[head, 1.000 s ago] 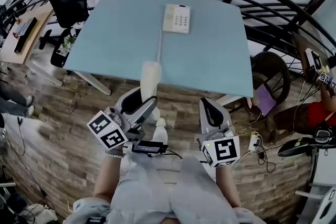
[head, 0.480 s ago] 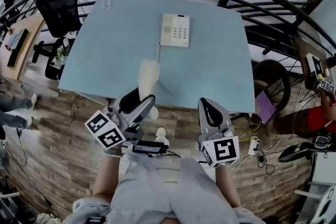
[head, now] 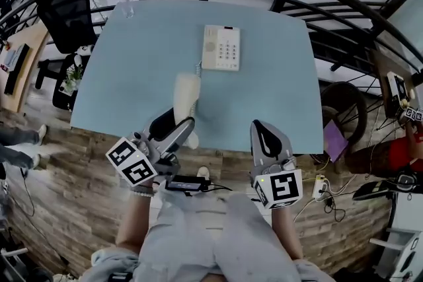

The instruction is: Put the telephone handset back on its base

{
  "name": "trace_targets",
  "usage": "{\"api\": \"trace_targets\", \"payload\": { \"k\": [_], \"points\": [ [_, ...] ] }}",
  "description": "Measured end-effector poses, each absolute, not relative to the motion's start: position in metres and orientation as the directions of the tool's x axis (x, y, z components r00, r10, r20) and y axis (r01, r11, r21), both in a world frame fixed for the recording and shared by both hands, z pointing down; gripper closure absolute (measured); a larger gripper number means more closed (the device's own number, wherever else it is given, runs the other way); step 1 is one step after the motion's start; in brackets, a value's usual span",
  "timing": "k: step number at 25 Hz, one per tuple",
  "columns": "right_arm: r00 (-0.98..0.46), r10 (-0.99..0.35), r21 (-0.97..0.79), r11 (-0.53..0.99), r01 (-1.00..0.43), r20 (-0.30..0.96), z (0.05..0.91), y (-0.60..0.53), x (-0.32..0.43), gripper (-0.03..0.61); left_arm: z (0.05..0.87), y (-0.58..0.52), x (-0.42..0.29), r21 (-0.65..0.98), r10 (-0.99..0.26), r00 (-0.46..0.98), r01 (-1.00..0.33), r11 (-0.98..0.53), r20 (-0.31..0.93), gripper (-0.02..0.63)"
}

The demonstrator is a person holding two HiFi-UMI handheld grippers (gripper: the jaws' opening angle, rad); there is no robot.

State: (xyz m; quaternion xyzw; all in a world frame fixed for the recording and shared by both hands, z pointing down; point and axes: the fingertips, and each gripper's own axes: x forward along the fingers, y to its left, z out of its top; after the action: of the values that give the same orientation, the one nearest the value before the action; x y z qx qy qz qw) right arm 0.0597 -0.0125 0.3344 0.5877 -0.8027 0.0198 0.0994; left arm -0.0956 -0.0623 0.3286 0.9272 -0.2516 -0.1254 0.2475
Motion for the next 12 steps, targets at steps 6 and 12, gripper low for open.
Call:
{"api": "trace_targets", "payload": {
  "k": [6,12],
  "points": [
    [-0.283,-0.941,0.087,0.303,-0.949,0.187,0.338,-0.03,0.058,0.575,0.334,-0.081,-0.098,0.534,-0.53,0.842,-0.402,-0.744,-0.104,0.405],
    [-0.274,-0.943,0.088,0.295,-0.952,0.191,0.344,-0.039,0.057,0.575,0.34,-0.092,-0.1,0.539,-0.53,0.843,-0.403,-0.74,-0.098,0.405]
  ]
}}
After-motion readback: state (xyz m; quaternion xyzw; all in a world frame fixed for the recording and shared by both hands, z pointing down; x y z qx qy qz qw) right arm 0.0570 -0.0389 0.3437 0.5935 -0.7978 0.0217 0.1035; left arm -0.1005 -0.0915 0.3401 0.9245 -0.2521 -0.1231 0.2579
